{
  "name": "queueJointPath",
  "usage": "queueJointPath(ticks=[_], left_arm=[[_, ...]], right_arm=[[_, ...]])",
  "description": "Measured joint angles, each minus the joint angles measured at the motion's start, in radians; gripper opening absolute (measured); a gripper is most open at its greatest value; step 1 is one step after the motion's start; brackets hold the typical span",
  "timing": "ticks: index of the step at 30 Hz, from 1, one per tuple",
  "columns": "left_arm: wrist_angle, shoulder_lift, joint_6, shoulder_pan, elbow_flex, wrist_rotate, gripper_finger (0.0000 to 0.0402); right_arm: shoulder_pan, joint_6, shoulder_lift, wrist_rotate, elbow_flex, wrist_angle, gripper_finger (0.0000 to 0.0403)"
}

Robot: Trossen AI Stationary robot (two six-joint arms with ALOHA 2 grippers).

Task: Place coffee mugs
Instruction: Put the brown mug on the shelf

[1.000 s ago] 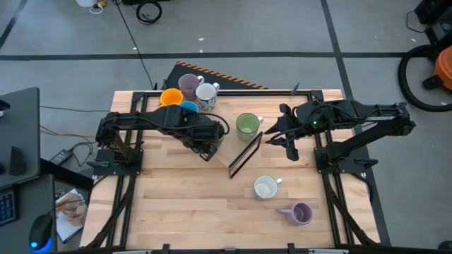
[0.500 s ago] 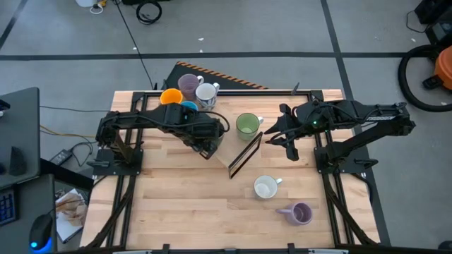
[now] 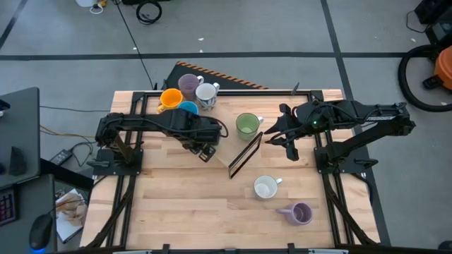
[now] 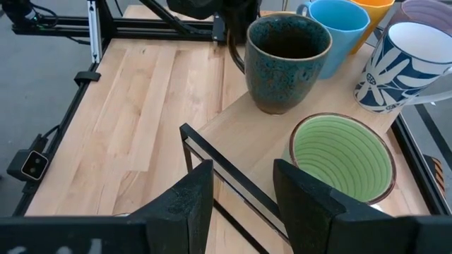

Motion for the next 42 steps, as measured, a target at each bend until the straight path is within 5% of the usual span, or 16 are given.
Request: queueJointPath(ticks=[42], left_arm=[[-0.002, 0.002, -0.052, 0.014, -0.002, -0.030, 0.0071]], right_arm=[[0.000, 0.012, 0.000, 0.000, 0.000, -0.007, 0.0154]])
